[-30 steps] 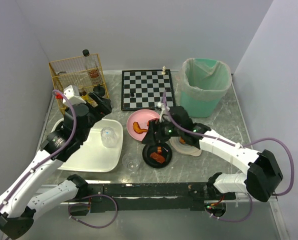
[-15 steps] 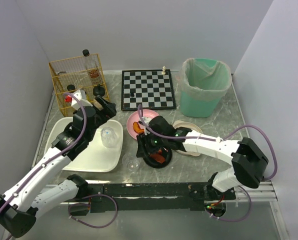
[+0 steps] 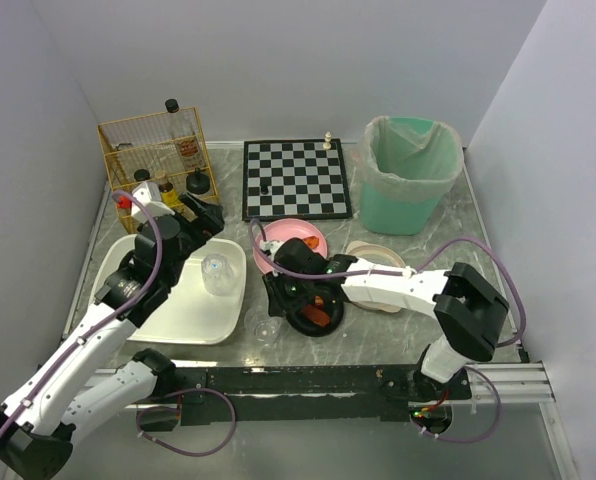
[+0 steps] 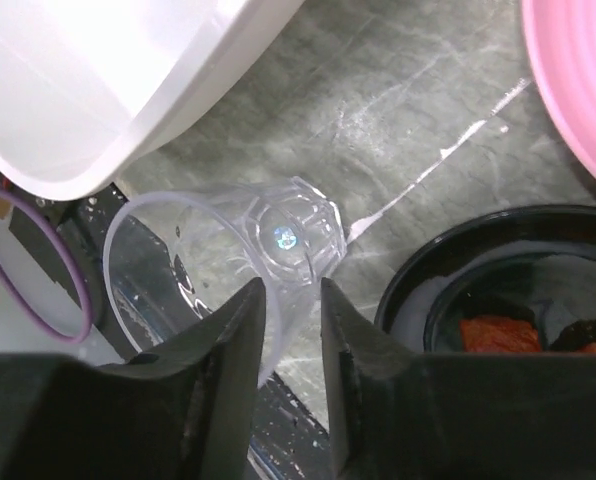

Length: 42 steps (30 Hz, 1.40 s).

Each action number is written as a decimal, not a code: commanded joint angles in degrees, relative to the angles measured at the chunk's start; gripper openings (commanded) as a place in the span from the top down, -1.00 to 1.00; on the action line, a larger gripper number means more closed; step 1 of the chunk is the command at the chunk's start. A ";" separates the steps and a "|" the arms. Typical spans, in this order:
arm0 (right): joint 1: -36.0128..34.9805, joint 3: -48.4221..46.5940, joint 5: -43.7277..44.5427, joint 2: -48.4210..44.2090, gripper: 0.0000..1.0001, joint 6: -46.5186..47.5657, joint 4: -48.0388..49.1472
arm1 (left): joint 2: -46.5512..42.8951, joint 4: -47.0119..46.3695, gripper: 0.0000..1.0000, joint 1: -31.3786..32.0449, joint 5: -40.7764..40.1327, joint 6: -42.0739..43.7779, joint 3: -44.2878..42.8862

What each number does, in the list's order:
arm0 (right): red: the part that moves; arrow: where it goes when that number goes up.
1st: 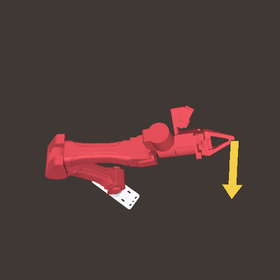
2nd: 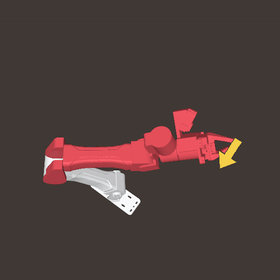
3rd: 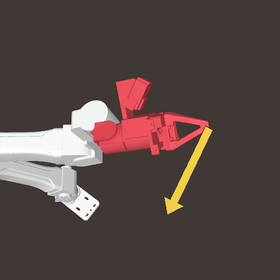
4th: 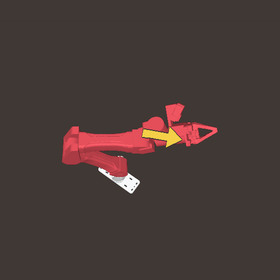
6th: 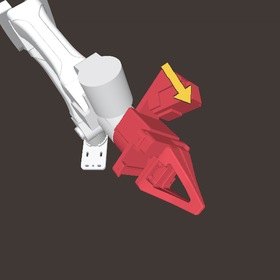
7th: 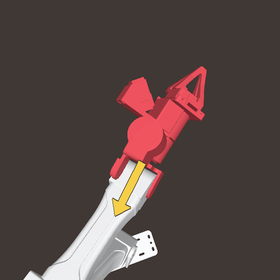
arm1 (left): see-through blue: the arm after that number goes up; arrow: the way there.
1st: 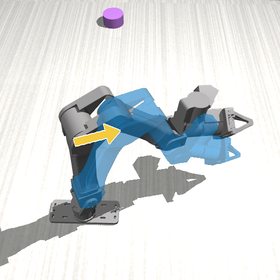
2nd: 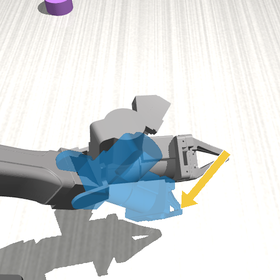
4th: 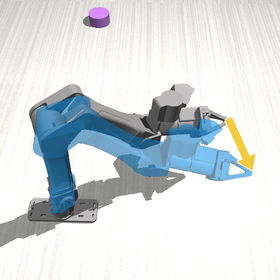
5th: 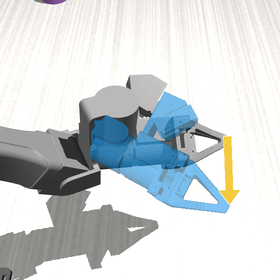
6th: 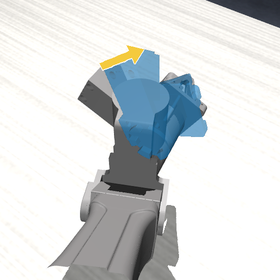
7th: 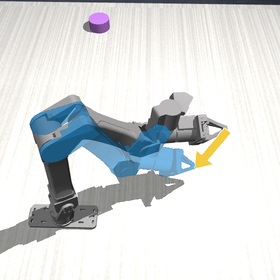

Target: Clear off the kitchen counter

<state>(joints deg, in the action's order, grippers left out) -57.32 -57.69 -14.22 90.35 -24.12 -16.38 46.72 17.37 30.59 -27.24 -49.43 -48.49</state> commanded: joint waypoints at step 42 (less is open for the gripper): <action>41.06 9.44 -37.81 -23.90 1.00 -36.95 47.21 | 6.54 -42.57 -0.99 -2.73 51.49 -7.87 4.28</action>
<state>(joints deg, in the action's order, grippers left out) -17.10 -48.64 -44.71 65.21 -49.82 13.47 53.41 -11.33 28.03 13.56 -52.27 -46.48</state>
